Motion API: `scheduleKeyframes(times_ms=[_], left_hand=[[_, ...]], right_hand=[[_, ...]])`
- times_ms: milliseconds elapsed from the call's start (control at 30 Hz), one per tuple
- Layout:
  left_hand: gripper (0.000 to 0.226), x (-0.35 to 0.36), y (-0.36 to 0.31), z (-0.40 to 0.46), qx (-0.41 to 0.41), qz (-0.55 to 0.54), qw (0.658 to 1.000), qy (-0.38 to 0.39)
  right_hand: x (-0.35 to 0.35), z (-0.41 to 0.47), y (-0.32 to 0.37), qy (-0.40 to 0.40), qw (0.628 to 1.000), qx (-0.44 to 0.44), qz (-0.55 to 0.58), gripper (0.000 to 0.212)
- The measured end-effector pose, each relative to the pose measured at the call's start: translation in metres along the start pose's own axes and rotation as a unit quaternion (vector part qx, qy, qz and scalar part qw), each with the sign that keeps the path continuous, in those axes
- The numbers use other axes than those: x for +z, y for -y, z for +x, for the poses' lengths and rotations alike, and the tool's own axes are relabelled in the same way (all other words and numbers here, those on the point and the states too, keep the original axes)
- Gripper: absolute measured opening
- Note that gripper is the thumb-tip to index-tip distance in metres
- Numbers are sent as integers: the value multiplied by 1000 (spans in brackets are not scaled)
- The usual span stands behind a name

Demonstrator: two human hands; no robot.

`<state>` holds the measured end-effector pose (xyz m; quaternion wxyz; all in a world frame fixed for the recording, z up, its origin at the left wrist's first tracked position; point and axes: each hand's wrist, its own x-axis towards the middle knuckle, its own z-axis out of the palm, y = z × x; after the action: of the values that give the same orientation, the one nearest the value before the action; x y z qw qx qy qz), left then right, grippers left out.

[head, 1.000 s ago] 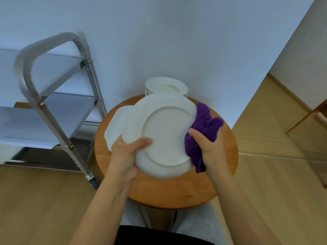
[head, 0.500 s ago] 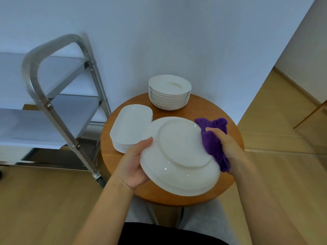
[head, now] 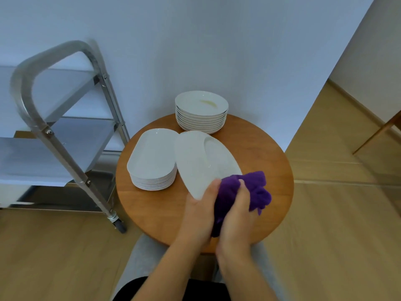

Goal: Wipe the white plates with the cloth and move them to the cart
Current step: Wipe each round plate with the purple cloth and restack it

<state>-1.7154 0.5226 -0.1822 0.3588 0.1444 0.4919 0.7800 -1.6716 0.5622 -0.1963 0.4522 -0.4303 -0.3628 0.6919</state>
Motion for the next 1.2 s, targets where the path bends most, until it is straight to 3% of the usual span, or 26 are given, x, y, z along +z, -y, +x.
scheduleKeyframes(times_ms=[100,167,267,333,400,467,567,633,700,833,933,1033,1100,1200], left_hand=[[18,-1,-4,-6,31,63,997,12],[22,-7,-9,-12,44,120,990,52],[22,-13,-14,-17,17,167,977,130],[22,-16,-18,-17,-10,138,979,148],[21,-18,-25,-16,-25,79,987,135],[25,-21,-30,-14,-23,44,992,114],[45,-25,-36,-8,-25,13,996,90],[42,-26,-37,-7,-27,-24,996,79],[33,-25,-36,-6,-27,-54,996,65],[35,-24,-32,-1,-23,-110,993,17],[41,-27,-31,2,-25,-115,993,-2],[40,-32,-31,0,-42,-86,995,3],[39,-36,-30,-1,-49,-48,997,26],[25,-33,-29,-2,-34,32,995,86]], right_hand=[[1,8,8,60,996,53,-34,27],[0,30,23,112,984,131,-52,33],[8,54,42,160,974,148,-65,28],[14,59,46,200,969,112,-94,31],[16,56,48,263,955,63,-125,22],[15,49,49,331,930,36,-155,18],[12,41,53,410,892,21,-189,36],[7,36,55,455,861,-6,-227,28],[2,30,54,491,829,-56,-263,16],[-14,23,48,495,774,-243,-310,42],[-30,27,36,463,790,-277,-291,44],[-40,42,34,428,848,-139,-280,43],[-38,54,39,429,854,-50,-288,43],[-20,61,45,437,857,-8,-272,43]])
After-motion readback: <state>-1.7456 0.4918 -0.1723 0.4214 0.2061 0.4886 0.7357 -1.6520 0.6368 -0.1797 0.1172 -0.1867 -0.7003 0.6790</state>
